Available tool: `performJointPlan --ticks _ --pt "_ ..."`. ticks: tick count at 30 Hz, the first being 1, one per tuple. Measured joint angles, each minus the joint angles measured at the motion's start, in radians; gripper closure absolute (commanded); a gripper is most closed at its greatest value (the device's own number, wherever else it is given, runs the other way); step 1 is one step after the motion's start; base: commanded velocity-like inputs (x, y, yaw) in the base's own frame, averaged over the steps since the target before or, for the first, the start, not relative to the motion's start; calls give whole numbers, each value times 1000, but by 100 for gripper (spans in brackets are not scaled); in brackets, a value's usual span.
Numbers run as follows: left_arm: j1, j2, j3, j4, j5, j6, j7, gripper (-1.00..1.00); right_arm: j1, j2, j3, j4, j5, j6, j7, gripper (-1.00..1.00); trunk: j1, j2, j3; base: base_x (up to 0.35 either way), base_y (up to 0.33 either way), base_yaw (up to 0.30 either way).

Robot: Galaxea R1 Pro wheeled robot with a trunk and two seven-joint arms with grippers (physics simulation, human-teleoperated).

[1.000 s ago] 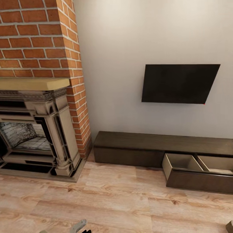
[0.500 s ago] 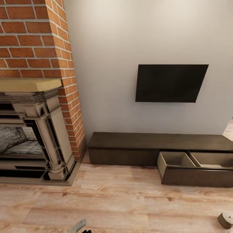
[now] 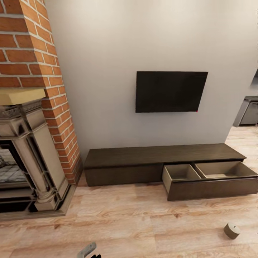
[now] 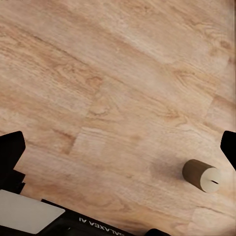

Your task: Place each of the two pumpkins and all three candles from the living room inside a cabinet in the living room (use any cabinet), then make sure every cabinet is closed, and position the cauldron so it is next to a table in the living room.

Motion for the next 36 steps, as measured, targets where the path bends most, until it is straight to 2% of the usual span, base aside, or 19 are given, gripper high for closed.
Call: performJointPlan --ticks 19,22,26,36 --pt "0 0 0 0 0 -4 0 -100 0 1 3 10 1 4 -14 -100 0 0 0 41 0 -5" --pt "0 0 1 0 1 -6 -1 -100 -1 2 2 11 1 41 -77 -100 0 0 0 0 0 0" --pt "0 0 1 0 3 -5 0 -100 -1 3 -1 9 2 62 -124 -100 0 0 0 0 0 0" --pt "0 1 2 -12 12 2 5 -100 -1 3 -3 10 2 65 -145 -100 0 0 0 0 0 0"
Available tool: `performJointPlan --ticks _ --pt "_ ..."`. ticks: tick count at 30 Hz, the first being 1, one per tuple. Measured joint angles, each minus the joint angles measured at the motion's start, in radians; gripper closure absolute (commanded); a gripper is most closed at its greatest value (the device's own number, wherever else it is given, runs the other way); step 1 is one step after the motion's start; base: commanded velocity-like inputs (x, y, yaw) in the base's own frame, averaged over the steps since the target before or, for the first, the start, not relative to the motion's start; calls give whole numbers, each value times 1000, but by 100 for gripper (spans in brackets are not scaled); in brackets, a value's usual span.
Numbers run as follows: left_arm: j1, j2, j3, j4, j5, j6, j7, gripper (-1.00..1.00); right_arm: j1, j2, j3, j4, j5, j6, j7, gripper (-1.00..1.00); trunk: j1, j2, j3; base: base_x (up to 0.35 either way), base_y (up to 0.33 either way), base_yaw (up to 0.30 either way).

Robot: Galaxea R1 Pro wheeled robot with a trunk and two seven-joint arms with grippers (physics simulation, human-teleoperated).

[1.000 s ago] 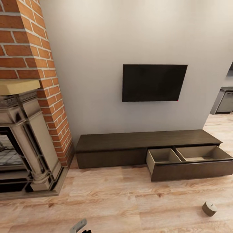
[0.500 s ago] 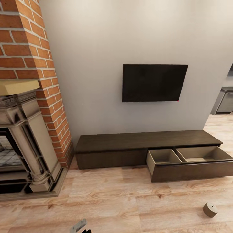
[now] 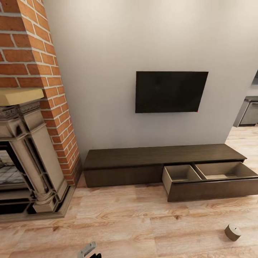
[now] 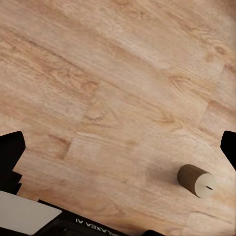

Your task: Place each of the two pumpkins and all three candles from the living room inside a cabinet in the living room (use any cabinet), then make sure every cabinet is closed, and position the cauldron so it is next to a table in the living room.

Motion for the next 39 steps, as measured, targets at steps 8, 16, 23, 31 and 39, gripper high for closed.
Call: performJointPlan --ticks 8,16,23,31,39 --pt "0 3 8 -1 4 6 -3 -100 0 0 2 -3 0 -5 1 -100 31 -56 -25 0 0 0" --pt "0 9 10 -2 6 9 -5 -100 0 -1 4 -10 3 -52 7 -100 61 -112 -50 0 0 0" --pt "0 10 10 -1 6 9 -5 -100 0 0 5 -11 7 -57 8 -100 88 -161 -72 0 0 0" --pt "0 14 13 -5 4 11 -6 -100 0 24 5 -12 8 -57 9 -100 119 -217 -97 0 0 0" --pt "-1 21 16 -17 4 22 -8 -100 0 29 5 -12 8 -56 6 -100 149 -273 -122 0 0 0"
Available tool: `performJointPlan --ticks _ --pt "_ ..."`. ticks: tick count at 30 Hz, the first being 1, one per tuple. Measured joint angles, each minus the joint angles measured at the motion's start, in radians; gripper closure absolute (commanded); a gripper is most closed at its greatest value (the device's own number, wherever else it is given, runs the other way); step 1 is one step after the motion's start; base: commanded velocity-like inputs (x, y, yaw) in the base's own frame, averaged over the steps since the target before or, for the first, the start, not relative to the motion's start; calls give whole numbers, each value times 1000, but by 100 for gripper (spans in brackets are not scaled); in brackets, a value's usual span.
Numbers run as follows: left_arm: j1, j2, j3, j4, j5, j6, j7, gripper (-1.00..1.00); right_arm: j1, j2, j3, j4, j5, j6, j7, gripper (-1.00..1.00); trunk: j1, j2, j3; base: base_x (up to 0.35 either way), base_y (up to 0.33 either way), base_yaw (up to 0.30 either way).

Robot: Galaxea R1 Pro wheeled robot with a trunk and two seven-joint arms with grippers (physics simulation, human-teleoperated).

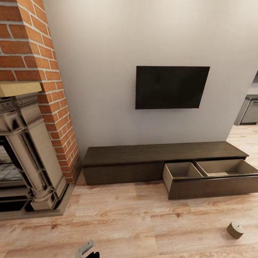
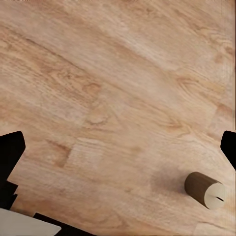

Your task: Place each of the two pumpkins and all three candles from the living room inside a cabinet in the living room (use any cabinet), then make sure every cabinet is closed, and position the cauldron so it is next to a table in the living room.

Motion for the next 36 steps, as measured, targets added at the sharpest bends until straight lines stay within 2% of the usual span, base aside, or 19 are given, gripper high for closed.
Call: performJointPlan --ticks 3,5,7,9,11,12,13,15,18,21,25,32,36 --pt "-1 26 1 -51 2 63 0 -100 0 0 0 0 1 -2 -4 -100 11 -21 -9 0 0 0" --pt "-1 47 3 -115 13 135 1 -100 0 0 -1 0 1 -2 -5 -100 19 -35 -16 0 0 0" --pt "-1 75 4 -206 37 239 3 -100 0 0 -2 -17 1 2 -6 -100 27 -49 -22 0 0 0" --pt "-2 99 12 -270 57 307 6 -100 -1 1 -2 -46 2 12 -9 -100 34 -63 -28 0 0 0" --pt "-2 129 37 -356 77 381 8 -100 0 2 -4 -85 2 67 -25 -100 42 -77 -34 0 0 0" --pt "-3 141 58 -420 84 435 11 -100 -1 1 -5 -117 2 133 -52 -100 46 -84 -37 0 0 0" --pt "-7 146 75 -477 85 489 20 -100 -2 1 -5 -157 3 192 -83 -100 50 -91 -41 0 0 0" --pt "-10 144 88 -534 85 539 61 -100 -3 1 -5 -221 4 262 -120 -100 57 -105 -47 0 0 0" --pt "-24 135 93 -588 83 559 106 -100 -4 1 2 -254 4 302 -137 -100 69 -126 -56 0 0 0" --pt "-83 139 96 -645 88 572 153 -100 -7 1 18 -253 2 306 -140 -100 81 -147 -66 0 0 0" --pt "-99 135 94 -717 91 576 202 -100 -7 -1 23 -250 3 307 -137 -100 96 -175 -78 0 0 0" --pt "-101 132 90 -758 95 578 229 -100 -7 -1 26 -248 4 295 -136 -100 123 -224 -100 0 0 0" --pt "-101 129 86 -784 95 582 231 -100 -7 -1 27 -246 3 258 -134 -100 138 -252 -113 0 0 0"
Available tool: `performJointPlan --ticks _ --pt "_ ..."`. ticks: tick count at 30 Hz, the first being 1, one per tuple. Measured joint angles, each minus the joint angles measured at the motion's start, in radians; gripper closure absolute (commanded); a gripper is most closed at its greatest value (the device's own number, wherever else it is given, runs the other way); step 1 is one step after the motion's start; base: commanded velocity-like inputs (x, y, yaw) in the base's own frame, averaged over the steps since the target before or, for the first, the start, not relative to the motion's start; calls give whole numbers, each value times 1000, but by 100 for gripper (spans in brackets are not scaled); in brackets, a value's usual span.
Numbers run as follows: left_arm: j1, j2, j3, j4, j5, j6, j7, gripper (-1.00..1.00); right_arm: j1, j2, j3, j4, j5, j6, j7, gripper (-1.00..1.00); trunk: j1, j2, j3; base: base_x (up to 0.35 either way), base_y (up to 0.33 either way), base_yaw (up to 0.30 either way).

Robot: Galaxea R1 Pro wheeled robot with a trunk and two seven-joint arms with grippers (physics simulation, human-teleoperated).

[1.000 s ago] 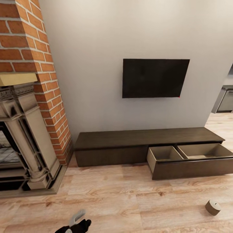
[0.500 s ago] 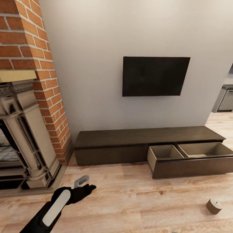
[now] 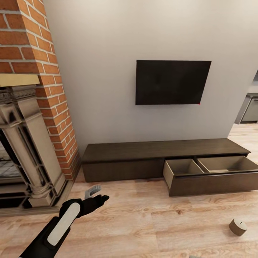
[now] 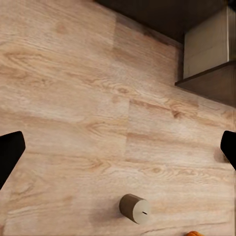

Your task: Place each of the two pumpkins and all three candles from the living room inside a cabinet in the living room (use any cabinet), then make sure every cabinet is closed, and position the cauldron so it is next to a table in the living room.

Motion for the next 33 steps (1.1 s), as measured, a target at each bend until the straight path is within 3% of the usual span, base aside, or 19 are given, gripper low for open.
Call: performJointPlan --ticks 4,7,33 --pt "0 -1 5 -30 0 92 -1 -100 0 0 0 1 0 -18 -1 -100 15 -28 -13 0 0 0" --pt "0 -2 8 -35 0 116 -3 -100 0 -1 0 0 -2 -20 0 -100 27 -49 -22 0 0 0" --pt "0 -6 13 -37 2 128 -7 -100 0 -2 2 -5 0 -92 0 -100 127 -231 -103 0 0 0"
